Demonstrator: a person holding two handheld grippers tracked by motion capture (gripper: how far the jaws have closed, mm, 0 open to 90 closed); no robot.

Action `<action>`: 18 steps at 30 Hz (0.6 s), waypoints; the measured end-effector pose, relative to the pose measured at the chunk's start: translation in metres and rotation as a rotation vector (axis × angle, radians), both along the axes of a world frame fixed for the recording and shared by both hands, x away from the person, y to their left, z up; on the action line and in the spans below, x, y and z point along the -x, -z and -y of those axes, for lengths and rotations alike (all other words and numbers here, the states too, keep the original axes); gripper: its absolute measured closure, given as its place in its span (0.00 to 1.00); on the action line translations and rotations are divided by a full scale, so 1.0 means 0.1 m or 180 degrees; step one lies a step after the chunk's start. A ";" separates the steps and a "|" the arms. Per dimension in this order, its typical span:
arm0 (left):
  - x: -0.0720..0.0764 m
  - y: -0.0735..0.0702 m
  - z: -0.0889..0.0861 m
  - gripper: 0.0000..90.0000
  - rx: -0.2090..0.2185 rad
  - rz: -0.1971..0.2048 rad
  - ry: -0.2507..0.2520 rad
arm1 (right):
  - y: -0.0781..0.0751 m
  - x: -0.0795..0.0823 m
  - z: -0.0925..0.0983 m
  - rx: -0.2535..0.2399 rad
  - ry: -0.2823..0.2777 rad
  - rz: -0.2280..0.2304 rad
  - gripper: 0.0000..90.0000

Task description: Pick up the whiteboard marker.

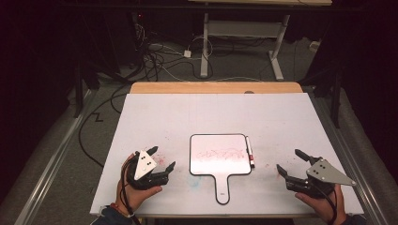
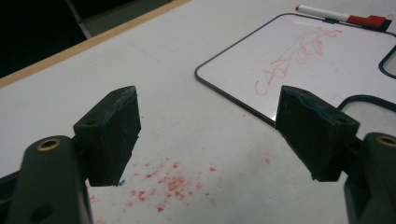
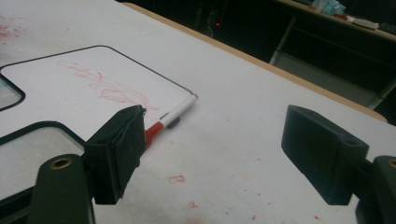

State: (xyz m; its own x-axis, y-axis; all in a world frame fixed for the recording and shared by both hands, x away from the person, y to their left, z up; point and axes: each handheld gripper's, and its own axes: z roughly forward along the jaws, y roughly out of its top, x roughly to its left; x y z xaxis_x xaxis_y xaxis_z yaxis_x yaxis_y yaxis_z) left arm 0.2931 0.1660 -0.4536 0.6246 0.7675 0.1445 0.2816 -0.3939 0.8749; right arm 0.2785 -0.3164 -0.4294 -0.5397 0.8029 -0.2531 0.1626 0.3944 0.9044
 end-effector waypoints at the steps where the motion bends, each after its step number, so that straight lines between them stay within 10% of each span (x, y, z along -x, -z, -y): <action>1: 0.00 0.00 0.00 0.24 0.0000 0.0000 0.0000 | 0.00 -0.01 0.00 -0.0008 0.0000 -0.0011 0.25; 18: -0.02 0.07 0.07 0.23 -0.0244 -0.0061 0.0097 | -0.01 -0.09 -0.01 -0.0047 -0.0179 -0.0366 0.31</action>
